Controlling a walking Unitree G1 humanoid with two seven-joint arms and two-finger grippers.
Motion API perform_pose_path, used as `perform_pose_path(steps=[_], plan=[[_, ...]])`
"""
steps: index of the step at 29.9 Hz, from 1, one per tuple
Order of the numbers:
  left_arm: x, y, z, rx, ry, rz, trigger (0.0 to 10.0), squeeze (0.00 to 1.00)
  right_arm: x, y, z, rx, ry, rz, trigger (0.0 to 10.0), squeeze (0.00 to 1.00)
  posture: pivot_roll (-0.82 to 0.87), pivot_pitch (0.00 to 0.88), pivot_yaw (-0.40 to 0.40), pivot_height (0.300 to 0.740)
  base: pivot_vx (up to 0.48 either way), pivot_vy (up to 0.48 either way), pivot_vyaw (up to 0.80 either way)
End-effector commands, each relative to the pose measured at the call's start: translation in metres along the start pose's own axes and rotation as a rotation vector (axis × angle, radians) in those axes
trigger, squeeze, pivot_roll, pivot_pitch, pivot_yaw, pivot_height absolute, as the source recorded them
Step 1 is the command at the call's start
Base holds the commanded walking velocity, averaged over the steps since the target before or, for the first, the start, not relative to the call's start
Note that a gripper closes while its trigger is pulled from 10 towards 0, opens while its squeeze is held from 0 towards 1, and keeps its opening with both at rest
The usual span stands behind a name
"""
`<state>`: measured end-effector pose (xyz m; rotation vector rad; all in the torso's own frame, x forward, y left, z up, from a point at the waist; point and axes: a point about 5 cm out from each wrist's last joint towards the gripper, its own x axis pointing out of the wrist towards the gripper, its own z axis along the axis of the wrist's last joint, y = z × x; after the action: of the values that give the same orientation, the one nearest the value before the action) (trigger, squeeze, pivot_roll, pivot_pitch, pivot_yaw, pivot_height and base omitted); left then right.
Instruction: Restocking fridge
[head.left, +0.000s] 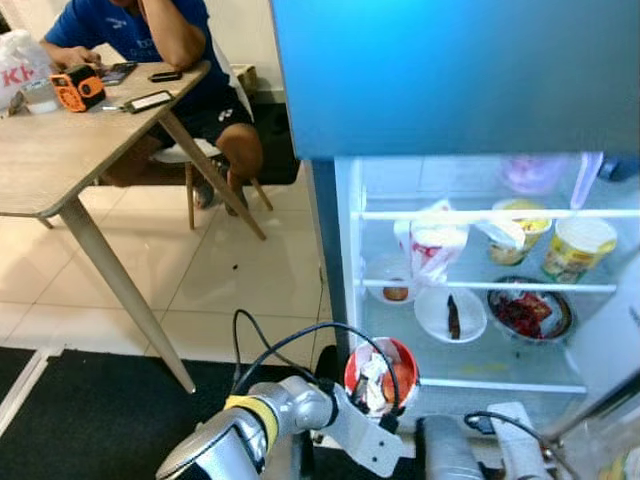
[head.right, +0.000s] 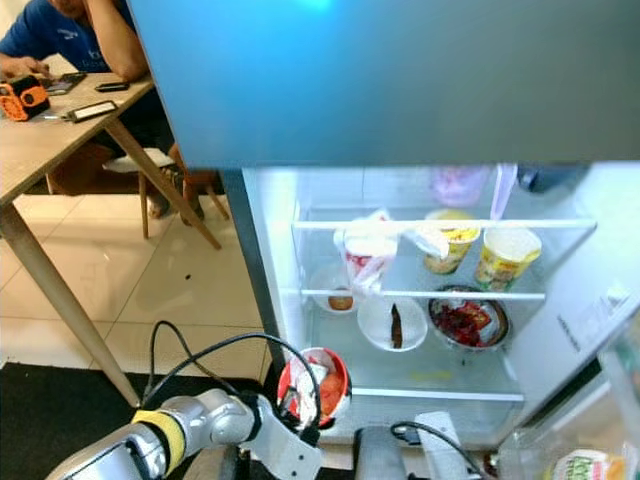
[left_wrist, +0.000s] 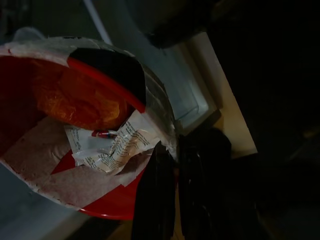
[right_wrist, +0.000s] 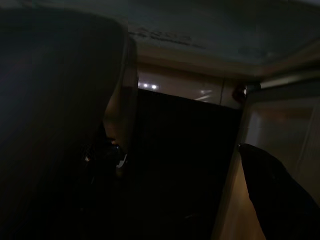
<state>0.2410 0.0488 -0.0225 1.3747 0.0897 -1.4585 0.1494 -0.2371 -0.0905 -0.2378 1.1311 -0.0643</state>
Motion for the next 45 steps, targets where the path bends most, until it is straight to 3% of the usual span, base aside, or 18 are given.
perform_pose_path(steps=[1, 11, 27, 30, 34, 37, 40, 42, 45], plan=[[-0.001, 0.005, -0.001, 0.024, 0.005, 0.027, 10.0, 0.0, 0.001, 0.008, 0.009, 0.014, -0.033, 0.024, 10.0, 0.0, -0.1, 0.0, 0.062, 0.581, 0.0, 0.0, 0.0], [0.0, 0.006, 0.0, 0.04, 0.009, 0.031, 10.0, 0.0, 0.001, 0.009, 0.018, 0.018, -0.068, 0.028, 10.0, 0.0, -0.1, 0.0, 0.065, 0.556, 0.0, 0.0, 0.0], [0.001, 0.001, 0.002, 0.06, 0.002, 0.023, 10.0, 0.0, -0.004, -0.011, 0.087, 0.001, -0.309, -0.073, 10.0, 0.0, -0.11, 0.003, 0.073, 0.491, 0.0, 0.0, 0.0], [0.001, 0.003, 0.001, 0.064, 0.007, 0.028, 10.0, 0.0, -0.007, -0.011, 0.107, 0.028, -0.389, -0.055, 10.0, 0.0, -0.11, 0.009, 0.075, 0.471, 0.0, 0.0, 0.0], [0.001, 0.003, 0.0, 0.066, 0.011, 0.03, 10.0, 0.0, -0.008, -0.011, 0.11, 0.037, -0.407, -0.049, 10.0, 0.0, -0.1, 0.015, 0.078, 0.466, 0.0, 0.0, 0.0], [-0.001, 0.009, -0.005, 0.071, 0.048, 0.062, 10.0, 0.0, -0.013, -0.015, 0.13, 0.07, -0.473, -0.052, 10.0, 0.0, -0.11, 0.02, 0.082, 0.453, 0.0, 0.0, 0.0], [-0.002, 0.01, -0.006, 0.071, 0.054, 0.07, 10.0, 0.0, -0.014, -0.016, 0.134, 0.078, -0.483, -0.054, 10.0, 0.0, -0.11, 0.02, 0.082, 0.449, 0.0, 0.0, 0.0], [-0.002, 0.017, -0.009, 0.083, 0.087, 0.102, 10.0, 0.0, -0.02, -0.019, 0.155, 0.121, -0.541, -0.015, 10.0, 0.0, -0.11, 0.023, 0.083, 0.449, 0.0, 0.0, 0.0], [-0.003, 0.02, -0.01, 0.089, 0.1, 0.116, 10.0, 0.0, -0.023, -0.019, 0.167, 0.146, -0.571, 0.029, 10.0, 0.0, -0.11, 0.025, 0.085, 0.449, 0.0, 0.0, 0.0]])
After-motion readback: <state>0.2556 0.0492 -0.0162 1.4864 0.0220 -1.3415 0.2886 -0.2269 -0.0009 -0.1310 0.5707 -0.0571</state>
